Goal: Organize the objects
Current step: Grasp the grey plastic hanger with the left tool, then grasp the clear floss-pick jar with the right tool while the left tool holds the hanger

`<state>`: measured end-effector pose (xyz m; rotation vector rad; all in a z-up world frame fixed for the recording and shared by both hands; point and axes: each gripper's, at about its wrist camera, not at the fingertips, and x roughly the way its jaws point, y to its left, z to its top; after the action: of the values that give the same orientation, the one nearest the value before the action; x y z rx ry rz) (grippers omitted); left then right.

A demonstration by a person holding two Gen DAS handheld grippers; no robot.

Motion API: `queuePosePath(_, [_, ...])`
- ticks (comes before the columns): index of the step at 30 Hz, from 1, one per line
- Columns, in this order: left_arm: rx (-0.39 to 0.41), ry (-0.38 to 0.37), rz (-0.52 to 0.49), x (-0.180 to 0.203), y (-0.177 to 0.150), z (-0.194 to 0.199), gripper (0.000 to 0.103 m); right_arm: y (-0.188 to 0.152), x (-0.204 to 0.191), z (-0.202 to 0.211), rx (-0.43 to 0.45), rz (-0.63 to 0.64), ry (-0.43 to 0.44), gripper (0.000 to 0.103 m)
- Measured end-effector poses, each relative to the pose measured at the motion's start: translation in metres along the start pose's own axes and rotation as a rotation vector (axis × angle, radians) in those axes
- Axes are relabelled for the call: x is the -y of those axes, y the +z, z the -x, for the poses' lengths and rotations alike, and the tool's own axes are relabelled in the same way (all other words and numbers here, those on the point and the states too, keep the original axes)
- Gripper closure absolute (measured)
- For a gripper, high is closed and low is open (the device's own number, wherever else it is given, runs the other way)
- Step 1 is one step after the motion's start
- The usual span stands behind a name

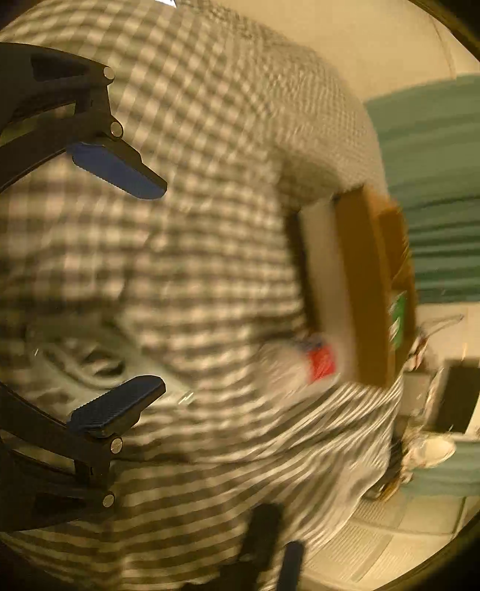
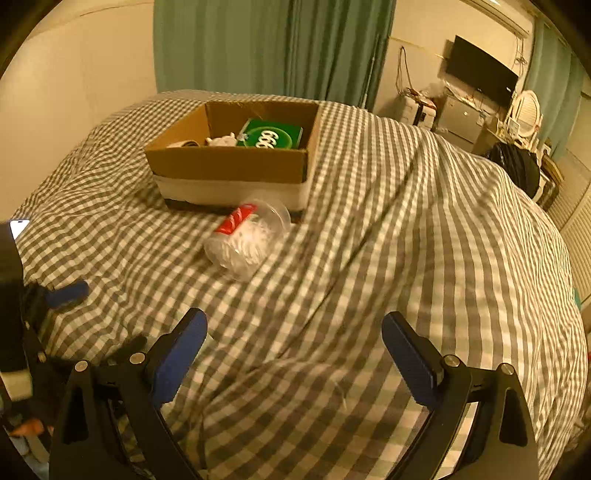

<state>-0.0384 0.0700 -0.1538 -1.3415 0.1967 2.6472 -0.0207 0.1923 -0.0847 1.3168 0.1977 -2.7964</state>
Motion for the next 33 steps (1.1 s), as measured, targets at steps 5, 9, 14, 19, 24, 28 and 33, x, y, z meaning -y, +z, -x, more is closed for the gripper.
queuePosePath(5, [-0.083,-0.108,-0.03,0.016,-0.015,-0.011,0.004,-0.002,0.005,-0.001,-0.005,-0.02,-0.004,0.007])
queuePosePath(9, [-0.153,-0.143,-0.069,0.027,-0.023,-0.023,0.004,-0.002,0.003,-0.001,-0.009,-0.019,-0.002,0.007])
queuePosePath(14, [-0.201,-0.149,-0.04,0.021,-0.029,-0.031,0.035,-0.003,0.0,-0.003,-0.015,-0.018,0.004,0.007])
queuePosePath(19, [-0.181,-0.207,-0.029,0.013,-0.021,-0.014,0.043,0.004,-0.004,-0.003,-0.004,-0.001,-0.002,0.007])
queuePosePath(24, [-0.077,-0.193,0.07,-0.024,0.005,0.017,0.043,0.023,-0.01,-0.008,0.02,0.023,-0.011,0.007])
queuePosePath(28, [-0.002,-0.132,0.13,-0.054,0.03,0.027,0.043,0.045,-0.021,-0.026,0.016,0.03,-0.002,0.007])
queuePosePath(33, [0.059,-0.073,0.173,-0.085,0.057,0.019,0.043,0.071,-0.034,-0.07,-0.032,0.019,0.003,0.007])
